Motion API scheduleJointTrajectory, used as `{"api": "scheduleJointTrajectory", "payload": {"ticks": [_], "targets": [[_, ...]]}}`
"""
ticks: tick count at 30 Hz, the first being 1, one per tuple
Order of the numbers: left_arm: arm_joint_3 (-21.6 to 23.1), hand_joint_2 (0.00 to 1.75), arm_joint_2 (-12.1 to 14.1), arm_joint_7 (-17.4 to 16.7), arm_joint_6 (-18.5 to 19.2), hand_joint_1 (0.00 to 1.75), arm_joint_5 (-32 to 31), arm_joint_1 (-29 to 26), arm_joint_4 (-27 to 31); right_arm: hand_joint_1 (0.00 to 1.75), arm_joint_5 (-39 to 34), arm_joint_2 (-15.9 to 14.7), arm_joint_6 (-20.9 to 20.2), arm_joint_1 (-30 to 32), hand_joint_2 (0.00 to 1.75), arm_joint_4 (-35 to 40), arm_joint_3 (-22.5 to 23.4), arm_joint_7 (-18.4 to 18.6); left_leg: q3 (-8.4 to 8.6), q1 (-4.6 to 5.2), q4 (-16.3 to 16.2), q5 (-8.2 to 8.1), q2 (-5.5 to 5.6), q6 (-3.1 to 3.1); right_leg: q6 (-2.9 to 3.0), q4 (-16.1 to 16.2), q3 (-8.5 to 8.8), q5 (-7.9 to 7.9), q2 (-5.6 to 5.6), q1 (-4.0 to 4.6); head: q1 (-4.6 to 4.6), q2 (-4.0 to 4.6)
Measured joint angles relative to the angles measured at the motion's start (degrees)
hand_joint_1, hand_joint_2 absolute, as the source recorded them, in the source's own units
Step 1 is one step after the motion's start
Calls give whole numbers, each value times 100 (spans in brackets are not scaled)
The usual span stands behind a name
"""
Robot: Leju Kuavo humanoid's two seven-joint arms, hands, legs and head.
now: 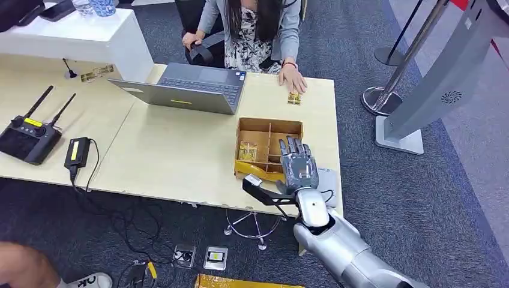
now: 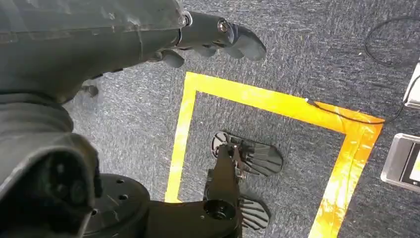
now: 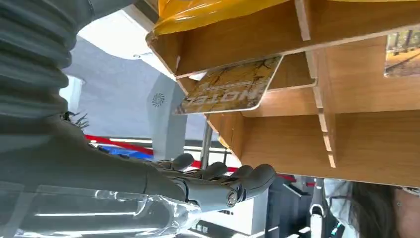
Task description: Pass the card to the sensor for recognition and then transmit it.
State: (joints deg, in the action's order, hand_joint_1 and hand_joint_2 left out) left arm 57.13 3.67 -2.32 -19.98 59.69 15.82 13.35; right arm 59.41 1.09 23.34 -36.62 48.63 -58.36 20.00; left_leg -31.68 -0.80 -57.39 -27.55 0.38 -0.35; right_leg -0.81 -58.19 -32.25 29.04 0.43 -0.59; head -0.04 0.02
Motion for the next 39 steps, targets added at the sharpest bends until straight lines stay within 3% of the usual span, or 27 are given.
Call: {"api": "scheduleJointTrajectory", "payload": {"ticks": [31,32,33,39], "targets": [[4,0,0,-15,-24,0,33,0,0,0,-122,-4,83,-13,175,-372,7,-87,1,0,0,0,0,0,0,0,0,0,-1,0,0,0],[4,0,0,-15,-24,0,33,0,0,65,-120,-4,83,-14,175,-378,7,-83,1,0,0,0,0,0,0,0,0,0,-1,0,0,0],[4,0,0,-15,-24,0,31,0,0,175,-116,-4,83,-13,175,-380,7,-66,1,0,0,0,0,0,0,0,0,0,-1,0,2,0],[4,0,0,-48,-15,0,-20,6,0,175,-105,-4,168,-12,175,-380,53,0,2,0,0,0,-1,0,0,0,0,0,-2,0,0,0]]}}
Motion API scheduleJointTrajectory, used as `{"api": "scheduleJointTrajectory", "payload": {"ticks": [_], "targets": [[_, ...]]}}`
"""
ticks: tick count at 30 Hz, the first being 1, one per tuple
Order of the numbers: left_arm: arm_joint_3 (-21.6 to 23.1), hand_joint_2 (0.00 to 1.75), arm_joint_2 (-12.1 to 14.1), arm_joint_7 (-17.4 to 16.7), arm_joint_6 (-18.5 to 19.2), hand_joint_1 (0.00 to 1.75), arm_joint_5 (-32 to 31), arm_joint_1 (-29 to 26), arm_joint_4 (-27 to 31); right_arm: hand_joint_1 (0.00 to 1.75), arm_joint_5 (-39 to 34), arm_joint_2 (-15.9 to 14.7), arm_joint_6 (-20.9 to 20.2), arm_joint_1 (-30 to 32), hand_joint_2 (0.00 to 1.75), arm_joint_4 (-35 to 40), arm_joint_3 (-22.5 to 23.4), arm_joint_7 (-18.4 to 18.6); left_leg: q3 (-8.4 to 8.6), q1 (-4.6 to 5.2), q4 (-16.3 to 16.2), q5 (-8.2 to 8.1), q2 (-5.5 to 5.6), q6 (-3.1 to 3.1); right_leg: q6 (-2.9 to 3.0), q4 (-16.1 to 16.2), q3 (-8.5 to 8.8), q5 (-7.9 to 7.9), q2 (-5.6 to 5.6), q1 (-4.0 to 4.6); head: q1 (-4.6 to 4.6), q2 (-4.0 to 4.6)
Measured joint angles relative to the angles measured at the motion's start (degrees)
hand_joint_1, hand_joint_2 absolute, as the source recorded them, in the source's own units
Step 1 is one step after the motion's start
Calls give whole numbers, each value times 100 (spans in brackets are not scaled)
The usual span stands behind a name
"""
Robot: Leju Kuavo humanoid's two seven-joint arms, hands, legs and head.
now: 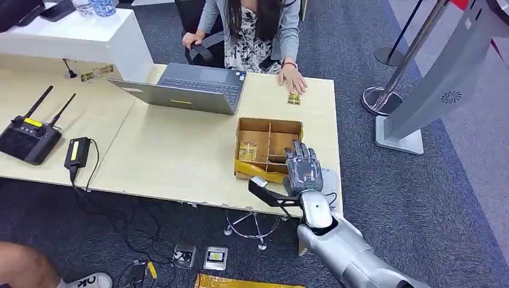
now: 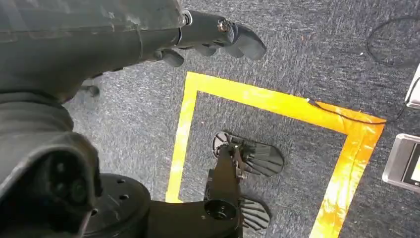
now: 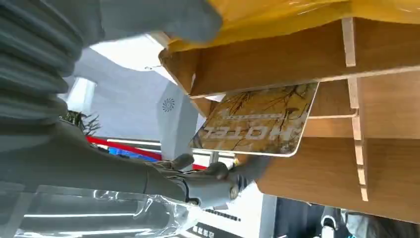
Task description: Pass the card to the sensor for recognition and then transmit it.
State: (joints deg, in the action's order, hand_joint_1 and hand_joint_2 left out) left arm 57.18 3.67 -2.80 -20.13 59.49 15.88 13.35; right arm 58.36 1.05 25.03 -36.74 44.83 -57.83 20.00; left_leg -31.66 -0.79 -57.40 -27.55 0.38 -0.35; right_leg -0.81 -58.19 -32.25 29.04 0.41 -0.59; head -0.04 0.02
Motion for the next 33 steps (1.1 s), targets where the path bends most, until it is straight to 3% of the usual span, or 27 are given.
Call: {"api": "scheduleJointTrajectory", "payload": {"ticks": [23,24,25,27,28,33], "targets": [[179,0,-39,-144,22,0,-192,115,0,175,98,-111,-13,-3,175,2,227,55,3,0,0,0,-8,0,0,0,0,-1,-10,0,2,0],[181,0,-42,-151,20,0,-192,115,0,164,103,-116,-33,-3,175,2,227,50,3,0,0,0,-8,0,0,0,1,0,-10,0,0,0],[181,0,-44,-155,20,0,-192,115,0,7,107,-116,-42,-3,175,2,227,35,3,0,0,0,-8,0,0,0,1,0,-10,0,0,0],[183,0,-46,-162,17,0,-184,114,0,0,114,-116,-46,2,175,4,227,-13,3,0,0,0,-8,0,0,0,1,-1,-10,0,0,0],[181,0,-46,-162,17,0,-173,114,0,0,114,-114,-48,14,0,4,227,-39,3,0,0,0,-8,0,0,0,2,-1,-10,0,2,0],[181,0,-48,-162,15,0,-151,113,0,0,118,-55,-55,31,0,4,221,-107,6,0,1,0,-15,0,0,0,3,-1,-13,0,0,0]]}}
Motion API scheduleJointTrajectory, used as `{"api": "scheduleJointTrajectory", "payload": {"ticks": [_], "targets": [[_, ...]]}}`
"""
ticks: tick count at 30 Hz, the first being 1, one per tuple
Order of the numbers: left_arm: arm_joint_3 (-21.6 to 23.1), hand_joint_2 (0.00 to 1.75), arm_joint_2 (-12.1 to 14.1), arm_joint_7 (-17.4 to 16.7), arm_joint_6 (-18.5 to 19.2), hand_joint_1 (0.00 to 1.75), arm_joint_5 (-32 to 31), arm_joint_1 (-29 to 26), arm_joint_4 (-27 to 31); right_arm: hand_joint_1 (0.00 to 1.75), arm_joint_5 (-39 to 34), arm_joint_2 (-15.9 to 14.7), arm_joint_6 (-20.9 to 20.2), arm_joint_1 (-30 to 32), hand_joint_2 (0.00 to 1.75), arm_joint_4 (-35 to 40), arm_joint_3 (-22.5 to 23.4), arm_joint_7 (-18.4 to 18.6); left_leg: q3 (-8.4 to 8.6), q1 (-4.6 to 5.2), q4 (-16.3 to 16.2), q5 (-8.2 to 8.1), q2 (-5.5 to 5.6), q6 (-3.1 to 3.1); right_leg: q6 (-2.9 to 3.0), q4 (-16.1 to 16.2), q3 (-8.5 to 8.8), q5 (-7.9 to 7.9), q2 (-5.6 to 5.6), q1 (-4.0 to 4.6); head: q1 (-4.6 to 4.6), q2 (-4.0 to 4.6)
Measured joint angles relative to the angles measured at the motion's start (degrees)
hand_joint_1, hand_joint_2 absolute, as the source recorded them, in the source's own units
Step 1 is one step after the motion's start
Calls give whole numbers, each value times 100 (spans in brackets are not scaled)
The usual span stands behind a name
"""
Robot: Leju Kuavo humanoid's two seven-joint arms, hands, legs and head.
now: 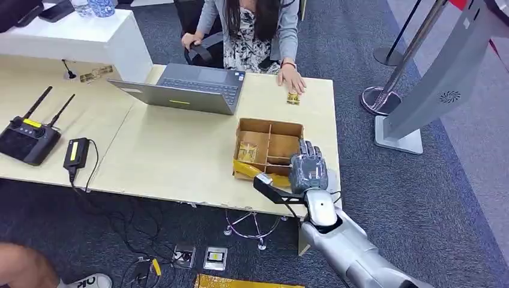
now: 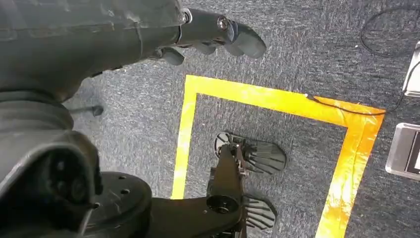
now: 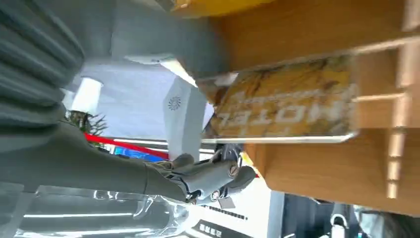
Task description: Pass the card to the sensor for recognition and then transmit it.
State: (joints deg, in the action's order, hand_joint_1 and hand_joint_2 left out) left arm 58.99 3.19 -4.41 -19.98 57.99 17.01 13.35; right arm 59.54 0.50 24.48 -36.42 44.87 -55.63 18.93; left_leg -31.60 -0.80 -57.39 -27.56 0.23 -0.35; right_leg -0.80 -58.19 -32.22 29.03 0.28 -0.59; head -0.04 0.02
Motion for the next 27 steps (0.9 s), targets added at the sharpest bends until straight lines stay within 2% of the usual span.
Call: {"api": "scheduleJointTrajectory", "payload": {"ticks": [4,7,9,18,21,27], "targets": [[2,0,0,0,0,0,4,-4,0,0,76,24,122,11,0,0,-4,41,-1,0,0,0,0,0,0,0,0,0,1,0,0,0],[2,0,0,0,2,0,4,-4,0,0,347,15,330,-30,0,0,-2,153,-1,0,0,0,0,0,0,-1,-1,-1,0,-1,2,0],[2,0,0,0,7,0,4,-4,0,0,567,0,310,-112,0,7,2,177,-1,1,-1,0,0,0,0,-1,-1,-1,-2,-1,0,0],[2,0,0,0,24,0,4,-4,-2,0,1379,-306,-358,-440,0,487,170,328,0,1,-2,0,-1,0,0,-1,-2,-1,-1,-1,0,0],[2,0,0,0,26,0,7,-5,-2,0,1490,-448,-666,-518,0,804,297,352,0,1,-2,0,-1,0,0,-1,-1,-1,0,-1,0,0],[2,0,0,26,13,0,66,-6,-2,0,1526,-641,-1030,-552,0,1430,461,339,0,0,-2,0,-1,0,0,-1,-2,-1,-1,-1,0,0]]}}
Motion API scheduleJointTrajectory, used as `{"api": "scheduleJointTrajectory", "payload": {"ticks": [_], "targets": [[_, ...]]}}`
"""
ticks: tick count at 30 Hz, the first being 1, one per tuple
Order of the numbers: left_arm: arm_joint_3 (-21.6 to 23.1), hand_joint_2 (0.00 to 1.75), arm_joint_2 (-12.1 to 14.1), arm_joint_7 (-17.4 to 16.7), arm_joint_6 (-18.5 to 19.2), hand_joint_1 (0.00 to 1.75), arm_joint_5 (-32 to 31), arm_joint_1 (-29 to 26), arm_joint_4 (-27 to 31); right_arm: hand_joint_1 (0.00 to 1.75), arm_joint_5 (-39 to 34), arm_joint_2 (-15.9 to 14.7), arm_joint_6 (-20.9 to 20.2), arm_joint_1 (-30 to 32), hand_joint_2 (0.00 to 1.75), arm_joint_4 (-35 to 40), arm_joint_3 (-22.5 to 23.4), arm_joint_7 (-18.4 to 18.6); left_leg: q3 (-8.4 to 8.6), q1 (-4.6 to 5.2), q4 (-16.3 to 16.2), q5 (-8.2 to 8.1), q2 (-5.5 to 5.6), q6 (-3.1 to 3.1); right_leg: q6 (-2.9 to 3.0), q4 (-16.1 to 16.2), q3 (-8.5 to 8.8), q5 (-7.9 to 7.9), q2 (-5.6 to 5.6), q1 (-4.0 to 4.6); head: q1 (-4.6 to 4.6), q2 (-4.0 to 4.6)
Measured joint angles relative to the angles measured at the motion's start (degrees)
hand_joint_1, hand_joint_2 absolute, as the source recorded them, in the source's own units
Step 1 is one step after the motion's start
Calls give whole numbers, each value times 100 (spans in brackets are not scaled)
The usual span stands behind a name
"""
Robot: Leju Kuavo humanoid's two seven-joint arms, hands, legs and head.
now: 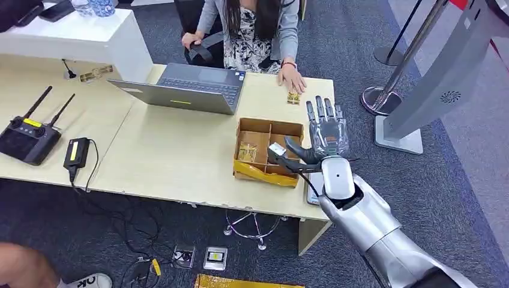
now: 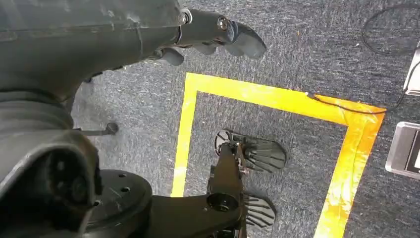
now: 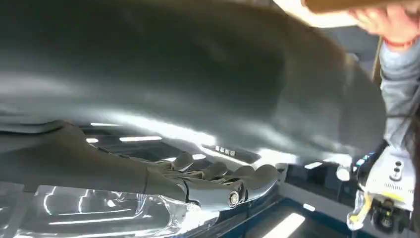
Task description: Pass the card to the sensor for recognition and then transmit it.
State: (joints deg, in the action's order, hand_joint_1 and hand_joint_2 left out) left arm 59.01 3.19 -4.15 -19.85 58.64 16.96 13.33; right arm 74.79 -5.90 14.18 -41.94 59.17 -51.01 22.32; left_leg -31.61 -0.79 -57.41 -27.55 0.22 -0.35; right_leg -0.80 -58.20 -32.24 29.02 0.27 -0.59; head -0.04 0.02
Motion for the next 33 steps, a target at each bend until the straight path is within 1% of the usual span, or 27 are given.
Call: {"api": "scheduleJointTrajectory", "payload": {"ticks": [3,8,10,11,14,15,17,20,24,28,33], "targets": [[0,0,2,20,-2,0,24,0,0,0,-114,-61,-76,38,0,292,28,-54,0,0,0,0,0,0,0,0,0,0,-1,0,0,0],[-2,0,11,52,-20,0,52,-6,0,0,-308,-146,90,166,0,555,28,-122,-1,0,0,0,0,0,0,0,1,0,0,0,0,0],[-2,0,22,89,-28,0,107,-15,0,0,-450,-172,86,203,0,668,28,-135,0,0,1,0,0,0,0,0,0,0,-1,0,0,0],[-2,0,26,120,-31,0,147,-26,0,0,-551,-190,37,232,175,743,28,-135,0,0,0,0,-1,0,0,0,0,0,-2,0,0,0],[-2,0,53,197,-33,0,223,-69,0,0,-1067,-269,-385,353,175,1148,28,-15,0,0,0,0,-1,0,0,0,0,0,1,0,0,0],[-2,0,61,218,-33,0,247,-88,0,0,-1387,-308,-605,401,175,1315,28,85,0,0,0,0,-1,0,0,0,0,0,1,0,2,0],[-4,0,87,267,-31,0,288,-127,0,0,-1916,-378,-819,510,175,1619,22,258,0,0,1,0,-1,0,0,0,-1,1,0,0,0,0],[-7,0,116,308,-37,0,304,-174,0,0,-2126,-505,-833,694,175,2084,13,369,-3,0,1,-1,-1,0,0,0,-3,1,-1,0,0,0],[-7,0,133,310,-57,0,302,-187,0,0,-2280,-636,-798,838,175,2494,-4,391,-3,0,1,-1,-1,0,0,1,-2,1,1,0,2,0],[-7,0,133,310,-63,0,302,-195,0,0,-2267,-677,-671,952,175,2633,-63,402,-1,0,2,-1,-1,0,0,1,-1,0,0,0,0,0],[-9,0,133,310,-66,0,299,-197,0,0,-1973,-649,-306,1220,175,2636,-147,345,-6,0,2,-1,0,0,1,0,-1,1,2,0,0,0]]}}
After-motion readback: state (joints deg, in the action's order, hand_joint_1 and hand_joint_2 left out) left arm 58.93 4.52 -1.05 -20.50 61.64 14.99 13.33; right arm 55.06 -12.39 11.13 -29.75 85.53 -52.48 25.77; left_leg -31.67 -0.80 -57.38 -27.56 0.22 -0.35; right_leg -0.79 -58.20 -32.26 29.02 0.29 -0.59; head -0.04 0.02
